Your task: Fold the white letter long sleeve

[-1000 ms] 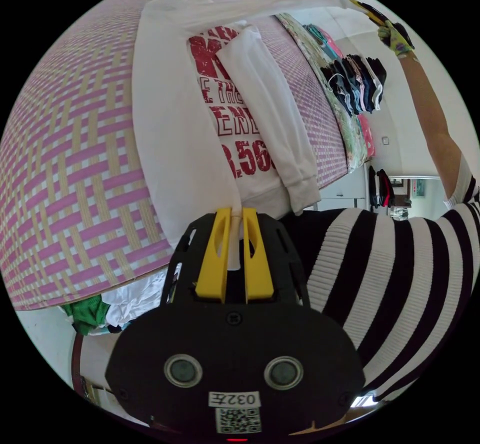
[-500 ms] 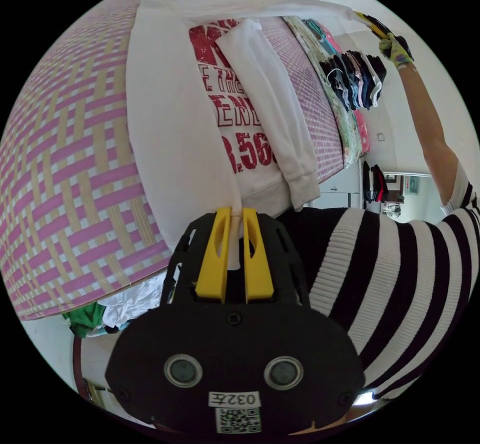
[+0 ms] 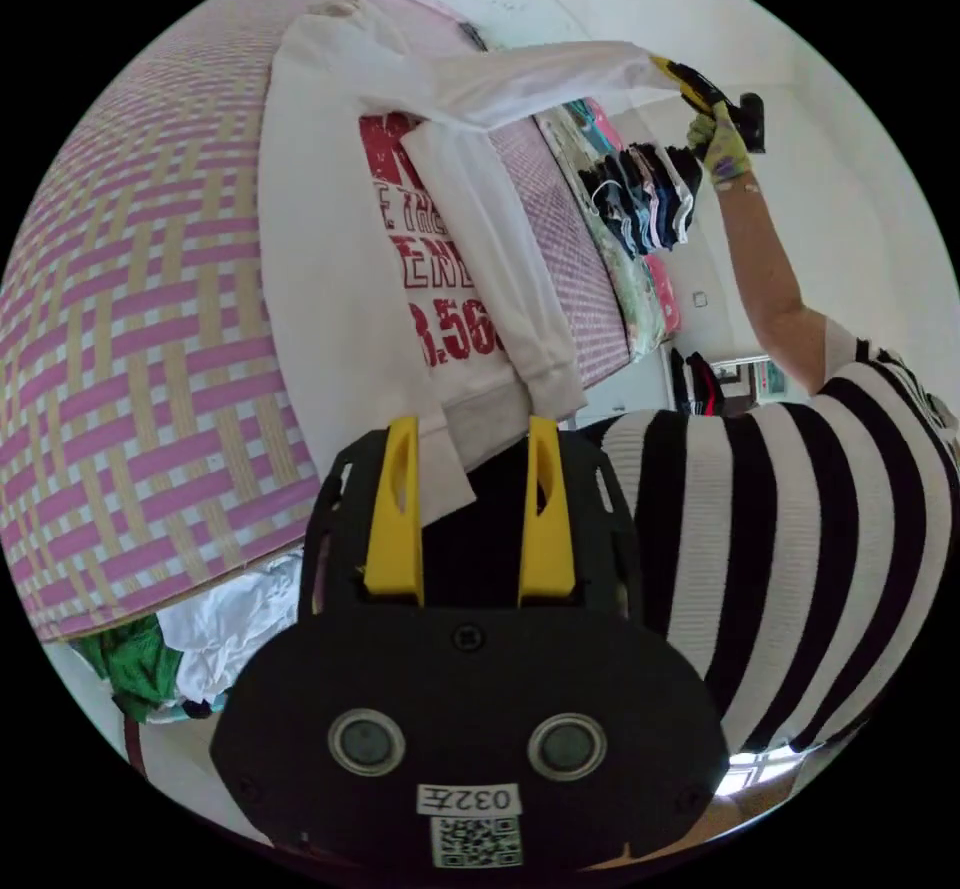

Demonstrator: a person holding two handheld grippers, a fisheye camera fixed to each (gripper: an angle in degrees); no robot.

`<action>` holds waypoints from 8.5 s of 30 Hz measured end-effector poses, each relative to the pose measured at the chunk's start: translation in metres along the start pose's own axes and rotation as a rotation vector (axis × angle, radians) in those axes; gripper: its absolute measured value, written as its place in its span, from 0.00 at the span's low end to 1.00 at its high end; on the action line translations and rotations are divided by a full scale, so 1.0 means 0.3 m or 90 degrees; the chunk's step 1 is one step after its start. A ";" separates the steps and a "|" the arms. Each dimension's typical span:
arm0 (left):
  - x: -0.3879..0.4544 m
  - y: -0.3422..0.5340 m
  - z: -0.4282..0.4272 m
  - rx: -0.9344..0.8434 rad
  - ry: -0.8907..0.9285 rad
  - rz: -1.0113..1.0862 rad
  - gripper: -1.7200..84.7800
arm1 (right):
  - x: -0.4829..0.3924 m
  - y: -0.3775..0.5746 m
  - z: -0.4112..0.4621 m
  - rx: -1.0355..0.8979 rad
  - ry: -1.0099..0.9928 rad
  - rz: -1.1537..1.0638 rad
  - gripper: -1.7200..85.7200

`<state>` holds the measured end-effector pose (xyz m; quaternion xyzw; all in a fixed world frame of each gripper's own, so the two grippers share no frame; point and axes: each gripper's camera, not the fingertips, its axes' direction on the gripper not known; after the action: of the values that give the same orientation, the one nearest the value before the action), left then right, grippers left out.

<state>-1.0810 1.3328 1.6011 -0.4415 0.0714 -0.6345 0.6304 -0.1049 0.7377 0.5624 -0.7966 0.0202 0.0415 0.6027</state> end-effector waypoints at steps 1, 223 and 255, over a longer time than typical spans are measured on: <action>-0.012 0.010 -0.016 0.012 0.011 -0.007 0.16 | -0.047 0.006 0.009 -0.001 0.003 -0.032 0.01; -0.535 -0.341 -0.035 0.369 0.513 -0.365 0.11 | 1.282 0.832 0.443 -0.054 -0.774 0.687 0.15; -0.249 0.070 0.121 -0.006 0.158 -0.123 0.01 | 0.673 1.213 0.243 -0.258 -0.249 0.307 0.06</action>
<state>-1.0556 1.4101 1.5741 -0.3675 0.1088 -0.7414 0.5508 0.0633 0.7122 0.1756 -0.8490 0.0835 0.3368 0.3984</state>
